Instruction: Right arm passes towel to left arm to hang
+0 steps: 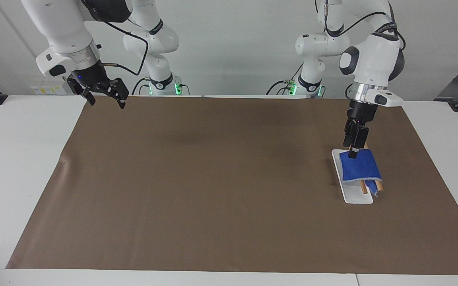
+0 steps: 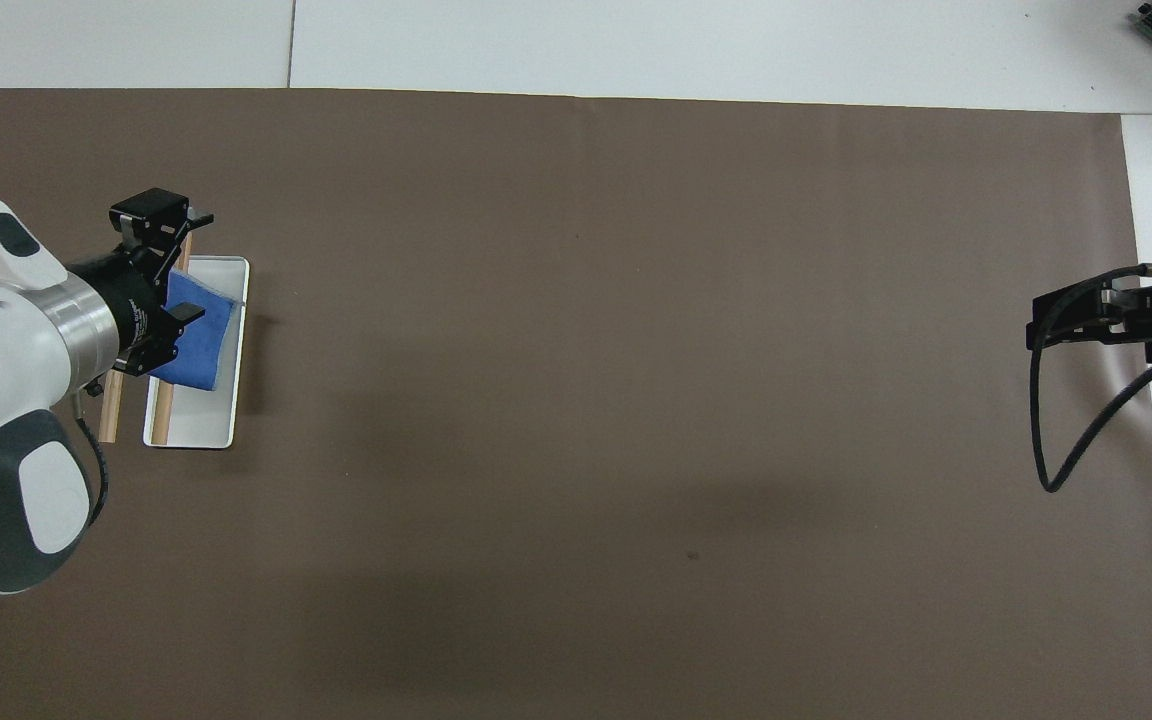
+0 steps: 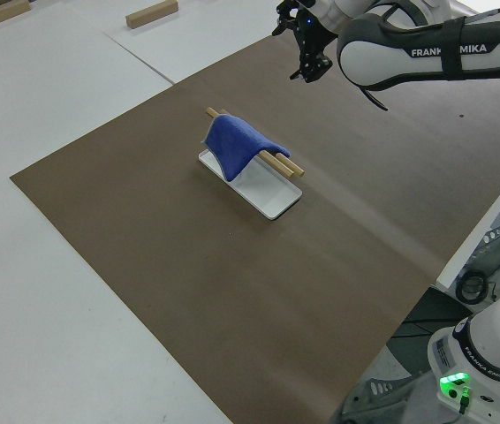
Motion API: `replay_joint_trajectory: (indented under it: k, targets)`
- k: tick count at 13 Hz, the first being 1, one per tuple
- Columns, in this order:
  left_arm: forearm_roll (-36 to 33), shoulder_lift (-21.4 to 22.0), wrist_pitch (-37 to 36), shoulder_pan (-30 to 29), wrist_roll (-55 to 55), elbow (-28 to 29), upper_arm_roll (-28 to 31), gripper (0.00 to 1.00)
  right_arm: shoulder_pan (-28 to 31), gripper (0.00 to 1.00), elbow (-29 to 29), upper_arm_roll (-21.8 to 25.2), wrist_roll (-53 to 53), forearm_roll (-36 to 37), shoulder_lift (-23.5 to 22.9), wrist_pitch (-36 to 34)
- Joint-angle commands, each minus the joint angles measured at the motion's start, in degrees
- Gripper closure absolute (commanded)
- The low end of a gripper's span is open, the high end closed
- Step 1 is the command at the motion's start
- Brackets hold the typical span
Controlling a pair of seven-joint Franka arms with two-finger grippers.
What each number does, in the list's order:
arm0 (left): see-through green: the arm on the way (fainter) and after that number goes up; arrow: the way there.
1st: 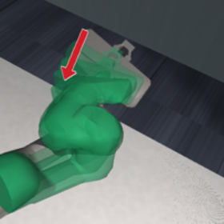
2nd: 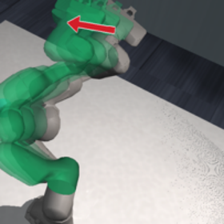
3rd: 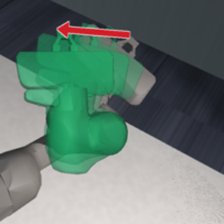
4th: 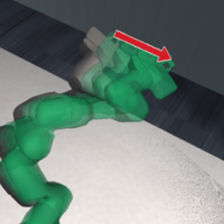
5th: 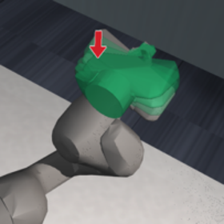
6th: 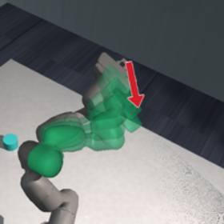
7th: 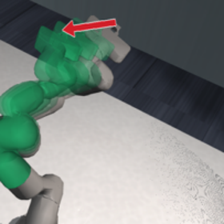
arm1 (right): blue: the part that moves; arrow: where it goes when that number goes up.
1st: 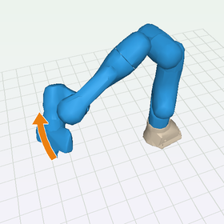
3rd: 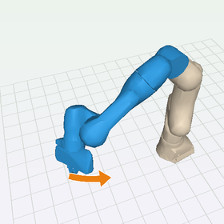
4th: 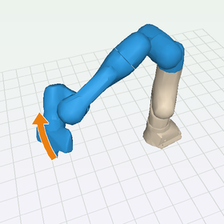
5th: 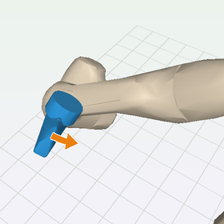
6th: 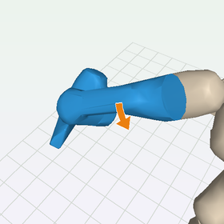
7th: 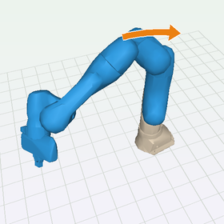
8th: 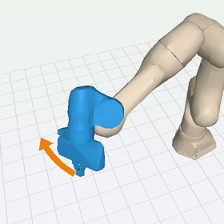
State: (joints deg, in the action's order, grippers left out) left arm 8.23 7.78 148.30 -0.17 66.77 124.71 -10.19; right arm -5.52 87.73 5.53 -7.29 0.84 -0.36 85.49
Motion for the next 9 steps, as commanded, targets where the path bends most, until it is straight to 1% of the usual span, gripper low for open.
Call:
replay_joint_trajectory:
  k: [1, 4, 5, 9]
  targets:
    - [-0.8, 0.2, -4.9, 0.6, -11.4, -3.1, 0.7, 0.0, 0.4, 0.0, 1.9, -0.4, 0.7, -0.1, 2.3, 0.3]
    - [-0.8, 0.2, -5.7, 0.6, -27.6, -5.3, 0.7, 0.0, 0.7, 0.0, 3.1, -0.4, 0.3, -0.1, 3.0, 0.3]
    - [-0.8, 0.2, -8.2, 0.7, -32.3, -6.7, 0.7, 0.0, 0.7, 0.0, 3.8, -0.4, 0.3, -0.1, 3.3, 0.5]
    - [-0.8, 0.3, -23.0, 0.0, -49.2, -14.0, 0.9, 0.0, 1.1, 0.0, 3.6, -0.1, 0.6, -1.0, 3.3, 0.3]
